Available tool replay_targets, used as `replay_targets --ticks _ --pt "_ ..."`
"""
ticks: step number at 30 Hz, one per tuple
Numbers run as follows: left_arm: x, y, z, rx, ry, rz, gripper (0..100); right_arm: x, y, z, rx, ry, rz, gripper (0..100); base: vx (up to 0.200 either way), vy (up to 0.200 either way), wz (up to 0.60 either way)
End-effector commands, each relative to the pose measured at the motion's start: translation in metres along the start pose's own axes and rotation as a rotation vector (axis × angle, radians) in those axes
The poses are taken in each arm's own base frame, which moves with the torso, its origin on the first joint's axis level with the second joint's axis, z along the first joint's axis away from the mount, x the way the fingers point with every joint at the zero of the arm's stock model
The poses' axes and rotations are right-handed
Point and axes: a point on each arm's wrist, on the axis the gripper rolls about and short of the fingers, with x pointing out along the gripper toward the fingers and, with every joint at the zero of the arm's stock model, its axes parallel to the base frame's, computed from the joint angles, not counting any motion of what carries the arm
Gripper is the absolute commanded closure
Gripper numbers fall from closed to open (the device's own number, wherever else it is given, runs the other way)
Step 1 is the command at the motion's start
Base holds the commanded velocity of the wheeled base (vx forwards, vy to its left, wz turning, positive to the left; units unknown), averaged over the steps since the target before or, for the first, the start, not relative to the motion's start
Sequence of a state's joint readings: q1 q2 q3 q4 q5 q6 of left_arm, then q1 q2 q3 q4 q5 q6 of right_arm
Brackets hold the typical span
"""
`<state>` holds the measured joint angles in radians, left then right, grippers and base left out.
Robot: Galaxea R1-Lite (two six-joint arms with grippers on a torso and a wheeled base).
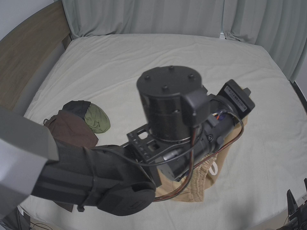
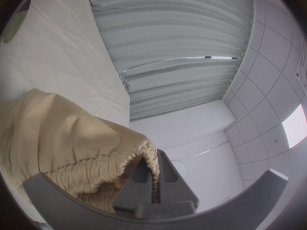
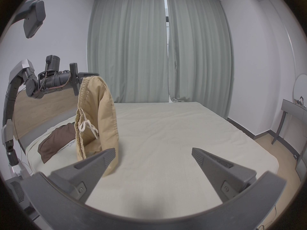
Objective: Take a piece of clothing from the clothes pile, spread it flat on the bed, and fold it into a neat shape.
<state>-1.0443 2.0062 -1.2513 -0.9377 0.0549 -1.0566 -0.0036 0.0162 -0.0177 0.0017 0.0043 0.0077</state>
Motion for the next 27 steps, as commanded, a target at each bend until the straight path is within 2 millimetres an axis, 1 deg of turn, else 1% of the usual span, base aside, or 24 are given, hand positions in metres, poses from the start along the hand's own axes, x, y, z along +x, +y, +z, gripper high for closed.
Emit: replay_targets --ticks 1,3,5,6,9,11,12,14,15,17,19,22,23,24,27 --pt "0.012 -0.029 -0.006 -0.044 0.024 -0.066 100 0.000 0.000 -0.005 0.000 0.004 0.001 0 0.000 0.000 0.00" --pt "0.016 -0.049 0.002 -0.054 0.010 -0.102 100 0.000 0.000 -0.005 0.000 0.004 0.001 0 0.000 0.000 0.00" --pt "0.018 -0.059 0.007 -0.056 0.003 -0.114 100 0.000 0.000 -0.005 0.002 0.004 0.001 0 0.000 0.000 0.00" --pt "0.020 -0.070 0.012 -0.061 -0.004 -0.131 100 0.000 0.000 -0.005 0.002 0.004 0.001 0 0.000 0.000 0.00" --pt "0.019 -0.084 0.015 -0.107 -0.009 -0.147 100 0.000 0.000 -0.005 0.002 0.004 0.001 0 0.000 0.000 0.00" --pt "0.019 -0.088 0.014 -0.142 -0.006 -0.154 100 0.000 0.000 -0.005 0.002 0.004 0.001 0 0.000 0.000 0.00" --pt "0.019 -0.086 0.013 -0.147 -0.012 -0.146 100 0.000 0.000 -0.005 0.002 0.006 0.001 0 0.000 0.000 0.00" --pt "0.019 -0.078 0.015 -0.143 -0.027 -0.118 100 0.000 0.000 -0.005 0.002 0.004 0.001 0 0.000 0.000 0.00" --pt "0.019 -0.065 0.017 -0.134 -0.037 -0.073 100 0.000 0.000 -0.005 0.002 0.006 0.001 0 0.000 0.000 0.00" --pt "0.012 -0.037 0.026 -0.110 -0.055 0.009 100 0.000 0.000 -0.005 0.002 0.006 0.001 0 0.000 0.000 0.00" --pt "-0.001 -0.022 0.038 -0.088 -0.075 0.042 100 0.000 0.000 -0.005 0.000 0.006 0.001 0 0.000 0.000 0.00" --pt "-0.019 0.002 0.050 -0.038 -0.082 0.085 100 0.000 0.000 -0.005 0.000 0.006 0.001 0 0.000 0.000 0.00" --pt "-0.021 0.005 0.052 -0.029 -0.082 0.090 100 0.000 0.000 -0.005 0.000 0.006 -0.001 0 0.000 0.000 0.00" --pt "-0.037 0.017 0.057 0.033 -0.068 0.103 100 0.000 0.000 -0.005 0.000 0.006 -0.001 0 0.000 0.000 0.00" --pt "-0.063 0.040 0.061 0.142 -0.019 0.111 100 0.000 0.000 -0.005 -0.001 0.004 0.001 0 0.000 0.000 0.00"
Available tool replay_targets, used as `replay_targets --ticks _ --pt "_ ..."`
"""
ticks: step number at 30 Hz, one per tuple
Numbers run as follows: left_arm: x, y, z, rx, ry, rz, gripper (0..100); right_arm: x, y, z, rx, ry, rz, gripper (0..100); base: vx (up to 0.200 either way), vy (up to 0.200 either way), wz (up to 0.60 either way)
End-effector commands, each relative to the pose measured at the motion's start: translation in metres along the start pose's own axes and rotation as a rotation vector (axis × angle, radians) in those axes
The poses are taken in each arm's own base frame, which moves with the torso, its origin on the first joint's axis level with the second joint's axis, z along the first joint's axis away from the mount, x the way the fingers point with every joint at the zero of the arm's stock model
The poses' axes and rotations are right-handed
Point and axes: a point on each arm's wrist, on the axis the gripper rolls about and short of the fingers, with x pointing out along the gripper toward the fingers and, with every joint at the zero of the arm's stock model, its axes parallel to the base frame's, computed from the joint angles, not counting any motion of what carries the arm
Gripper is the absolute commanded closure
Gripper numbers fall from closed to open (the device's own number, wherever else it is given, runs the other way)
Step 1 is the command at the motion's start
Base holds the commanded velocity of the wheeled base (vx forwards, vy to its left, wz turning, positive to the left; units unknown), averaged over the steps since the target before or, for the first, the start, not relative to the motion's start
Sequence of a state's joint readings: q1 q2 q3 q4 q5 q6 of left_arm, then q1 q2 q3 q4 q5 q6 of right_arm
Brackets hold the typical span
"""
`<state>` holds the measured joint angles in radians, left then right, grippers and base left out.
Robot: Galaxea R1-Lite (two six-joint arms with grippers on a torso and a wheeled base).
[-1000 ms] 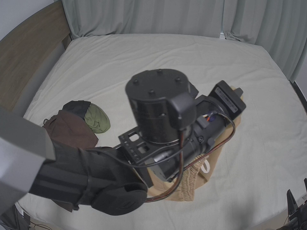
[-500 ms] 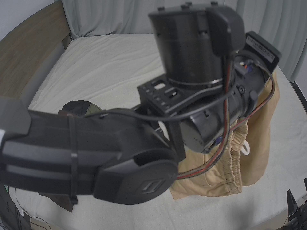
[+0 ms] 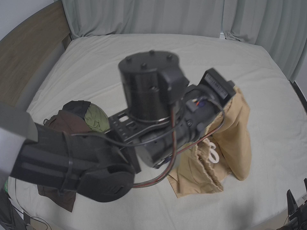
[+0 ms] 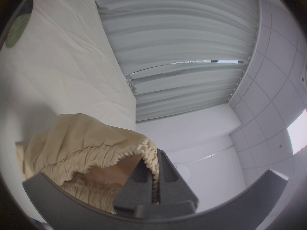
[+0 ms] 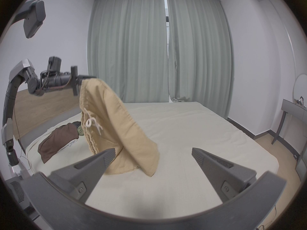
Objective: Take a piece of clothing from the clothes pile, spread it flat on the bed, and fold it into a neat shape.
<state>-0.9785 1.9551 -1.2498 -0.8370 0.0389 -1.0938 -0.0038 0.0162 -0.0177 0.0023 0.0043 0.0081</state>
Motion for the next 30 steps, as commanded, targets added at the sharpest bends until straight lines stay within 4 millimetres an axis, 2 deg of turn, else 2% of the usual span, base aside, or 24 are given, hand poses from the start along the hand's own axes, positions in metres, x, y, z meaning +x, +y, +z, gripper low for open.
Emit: replay_targets --ticks 1,2,5,13,20,25,30 --pt "-0.056 0.044 0.036 0.182 0.001 0.045 100 0.000 0.000 -0.005 -0.002 0.005 0.001 0 0.000 0.000 0.00" --pt "-0.067 0.057 0.039 0.229 0.023 0.057 100 0.000 0.000 -0.005 -0.002 0.005 0.001 0 0.000 0.000 0.00" --pt "-0.084 0.076 0.045 0.293 0.050 0.063 100 0.000 0.000 -0.005 -0.002 0.005 0.001 0 0.000 0.000 0.00" --pt "-0.103 0.095 0.060 0.328 -0.026 0.064 100 0.000 0.000 -0.005 -0.003 0.005 0.001 0 0.000 0.000 0.00" --pt "-0.122 0.112 0.064 0.376 -0.072 0.054 100 0.000 0.000 -0.005 -0.002 0.004 0.001 0 0.000 0.000 0.00" --pt "-0.137 0.124 0.075 0.390 -0.122 0.097 100 0.000 0.000 -0.005 -0.005 0.004 0.003 0 0.000 0.000 0.00" --pt "-0.150 0.144 0.073 0.415 -0.100 0.181 100 0.000 0.000 -0.005 -0.010 0.004 0.003 0 0.000 0.000 0.00"
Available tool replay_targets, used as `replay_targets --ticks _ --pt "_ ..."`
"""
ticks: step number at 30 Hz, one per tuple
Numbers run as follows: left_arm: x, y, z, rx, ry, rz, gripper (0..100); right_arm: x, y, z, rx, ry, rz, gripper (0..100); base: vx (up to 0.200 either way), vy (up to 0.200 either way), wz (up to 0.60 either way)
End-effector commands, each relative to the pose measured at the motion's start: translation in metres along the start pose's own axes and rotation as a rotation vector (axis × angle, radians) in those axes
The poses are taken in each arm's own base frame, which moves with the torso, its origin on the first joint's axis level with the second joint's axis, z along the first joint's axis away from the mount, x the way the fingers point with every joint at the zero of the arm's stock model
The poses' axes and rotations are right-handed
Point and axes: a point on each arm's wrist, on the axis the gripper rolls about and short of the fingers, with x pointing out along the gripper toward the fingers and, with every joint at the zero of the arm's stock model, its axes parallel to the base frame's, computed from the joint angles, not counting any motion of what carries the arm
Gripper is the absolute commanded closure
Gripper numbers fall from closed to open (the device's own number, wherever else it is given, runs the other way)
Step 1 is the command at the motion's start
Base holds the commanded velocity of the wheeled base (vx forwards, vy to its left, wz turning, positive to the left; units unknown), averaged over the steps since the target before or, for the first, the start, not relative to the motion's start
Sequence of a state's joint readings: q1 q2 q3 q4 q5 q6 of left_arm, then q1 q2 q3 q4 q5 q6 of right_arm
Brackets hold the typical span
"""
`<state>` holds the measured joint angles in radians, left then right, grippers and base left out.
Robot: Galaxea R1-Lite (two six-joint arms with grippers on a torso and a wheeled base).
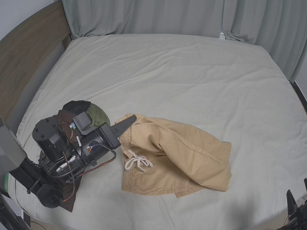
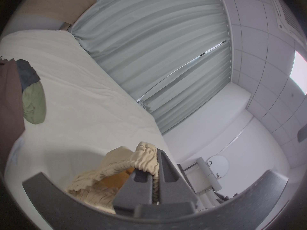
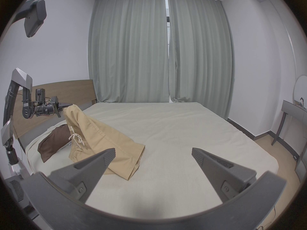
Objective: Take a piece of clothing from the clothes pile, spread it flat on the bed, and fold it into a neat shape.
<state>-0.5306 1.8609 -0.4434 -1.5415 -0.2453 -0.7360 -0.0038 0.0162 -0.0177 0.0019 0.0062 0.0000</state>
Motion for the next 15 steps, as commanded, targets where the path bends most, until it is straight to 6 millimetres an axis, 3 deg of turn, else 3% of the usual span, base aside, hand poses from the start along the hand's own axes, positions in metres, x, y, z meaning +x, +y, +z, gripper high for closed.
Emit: replay_targets --ticks 1,6,15 --pt "-0.010 0.021 -0.010 0.018 0.055 0.080 100 0.000 0.000 -0.005 -0.002 0.004 0.001 0 0.000 0.000 0.00" --pt "-0.017 0.034 -0.015 0.031 0.102 0.110 100 0.000 0.000 -0.005 -0.005 0.004 0.004 0 0.000 0.000 0.00" --pt "-0.023 0.052 0.000 0.054 0.068 0.149 100 0.000 0.000 -0.005 -0.017 0.004 0.013 0 0.000 0.000 0.00"
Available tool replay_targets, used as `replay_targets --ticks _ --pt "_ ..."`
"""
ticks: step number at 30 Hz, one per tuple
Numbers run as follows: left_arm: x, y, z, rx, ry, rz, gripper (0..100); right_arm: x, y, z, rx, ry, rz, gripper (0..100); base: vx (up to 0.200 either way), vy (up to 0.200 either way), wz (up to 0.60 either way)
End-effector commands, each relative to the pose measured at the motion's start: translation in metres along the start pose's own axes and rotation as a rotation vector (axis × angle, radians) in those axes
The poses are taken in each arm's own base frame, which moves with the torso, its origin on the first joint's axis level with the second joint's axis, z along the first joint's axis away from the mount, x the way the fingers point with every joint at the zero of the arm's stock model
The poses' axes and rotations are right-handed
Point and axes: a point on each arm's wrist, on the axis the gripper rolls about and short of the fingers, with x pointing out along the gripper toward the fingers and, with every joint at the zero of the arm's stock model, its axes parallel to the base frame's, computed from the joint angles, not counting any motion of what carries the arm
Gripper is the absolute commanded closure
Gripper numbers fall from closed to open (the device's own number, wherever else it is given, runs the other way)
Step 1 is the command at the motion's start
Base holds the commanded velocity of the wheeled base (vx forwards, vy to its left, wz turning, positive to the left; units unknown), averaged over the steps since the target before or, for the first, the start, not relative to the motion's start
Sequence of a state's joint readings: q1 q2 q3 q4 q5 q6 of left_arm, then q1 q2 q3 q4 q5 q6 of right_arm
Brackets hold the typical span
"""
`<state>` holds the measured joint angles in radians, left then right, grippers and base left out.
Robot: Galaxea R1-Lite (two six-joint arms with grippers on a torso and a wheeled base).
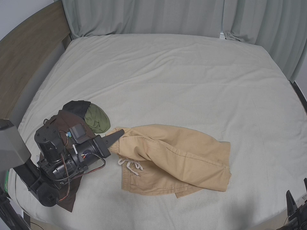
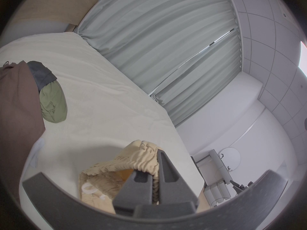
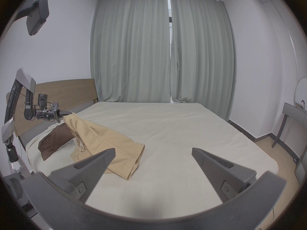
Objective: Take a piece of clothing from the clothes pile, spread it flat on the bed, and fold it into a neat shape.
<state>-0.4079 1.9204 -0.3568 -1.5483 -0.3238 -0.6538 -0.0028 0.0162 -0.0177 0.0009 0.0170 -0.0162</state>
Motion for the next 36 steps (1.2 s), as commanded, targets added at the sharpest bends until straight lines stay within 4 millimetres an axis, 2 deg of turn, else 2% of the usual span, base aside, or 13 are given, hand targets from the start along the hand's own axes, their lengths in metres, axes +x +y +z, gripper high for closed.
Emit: replay_targets --ticks 1,8,20,36 --pt "-0.003 0.013 0.005 0.013 -0.012 0.037 100 0.000 0.000 -0.005 -0.001 0.005 0.001 0 0.000 0.000 0.00" --pt "-0.007 0.037 0.004 0.059 0.007 0.108 100 0.000 0.000 -0.005 -0.001 0.005 0.001 0 0.000 0.000 0.00" --pt "-0.005 0.049 0.003 0.052 0.015 0.128 100 0.000 0.000 -0.005 0.001 0.002 0.000 0 0.000 0.000 0.00" --pt "-0.007 0.045 0.005 0.057 0.009 0.118 100 0.000 0.000 -0.003 0.008 -0.013 0.006 0 0.000 0.000 0.00"
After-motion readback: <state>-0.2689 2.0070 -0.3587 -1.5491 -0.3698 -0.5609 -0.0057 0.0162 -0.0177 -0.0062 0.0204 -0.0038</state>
